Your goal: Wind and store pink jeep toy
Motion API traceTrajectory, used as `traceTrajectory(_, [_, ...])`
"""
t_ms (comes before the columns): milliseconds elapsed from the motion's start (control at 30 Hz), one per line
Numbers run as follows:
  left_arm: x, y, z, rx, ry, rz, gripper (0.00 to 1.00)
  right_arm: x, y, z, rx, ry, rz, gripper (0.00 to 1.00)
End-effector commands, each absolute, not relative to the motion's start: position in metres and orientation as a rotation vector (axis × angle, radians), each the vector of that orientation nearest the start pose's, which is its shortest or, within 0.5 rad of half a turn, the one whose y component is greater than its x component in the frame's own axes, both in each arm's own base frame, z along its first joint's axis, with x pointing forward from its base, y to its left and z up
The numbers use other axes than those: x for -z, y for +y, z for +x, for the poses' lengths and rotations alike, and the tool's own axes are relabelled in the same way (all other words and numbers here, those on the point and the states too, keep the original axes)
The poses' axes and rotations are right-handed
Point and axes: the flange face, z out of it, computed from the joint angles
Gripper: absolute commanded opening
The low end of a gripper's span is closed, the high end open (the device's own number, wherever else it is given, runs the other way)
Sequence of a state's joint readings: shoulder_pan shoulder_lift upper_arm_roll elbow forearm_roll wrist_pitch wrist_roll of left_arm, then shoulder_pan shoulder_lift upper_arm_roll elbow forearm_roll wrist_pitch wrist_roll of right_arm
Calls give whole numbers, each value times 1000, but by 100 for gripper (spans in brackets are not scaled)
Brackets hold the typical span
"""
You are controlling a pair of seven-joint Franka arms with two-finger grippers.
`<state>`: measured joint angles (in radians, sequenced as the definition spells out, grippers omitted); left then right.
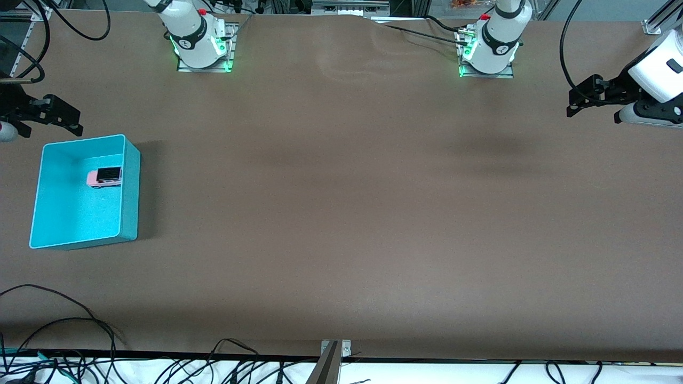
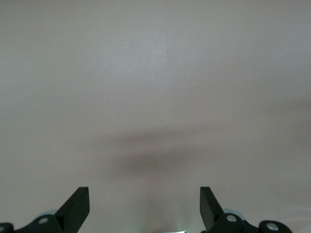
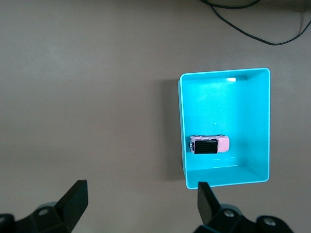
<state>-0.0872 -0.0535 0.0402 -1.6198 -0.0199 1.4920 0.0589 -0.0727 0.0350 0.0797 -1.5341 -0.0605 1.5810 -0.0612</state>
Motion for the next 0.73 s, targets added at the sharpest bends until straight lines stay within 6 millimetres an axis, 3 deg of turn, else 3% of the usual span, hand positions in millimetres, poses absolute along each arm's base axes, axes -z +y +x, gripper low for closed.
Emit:
traceTrajectory(0, [-629,-26,532,-117,146,-3182,100,-631,-4,570,9,-68,-3221,100])
traceTrajectory(300, [-630,-27,531,-120,149,-3184,100,-628,-1,566,-30,52,-3185,100])
traceTrajectory(401, [-630,-27,531,-120,149,-3184,100,-626,-8,566,-39,88,-3122,100])
traceTrajectory(701, [-631,-27,528,-137,149,-3182,100,-612,-8,565,-91,89,-3106,100])
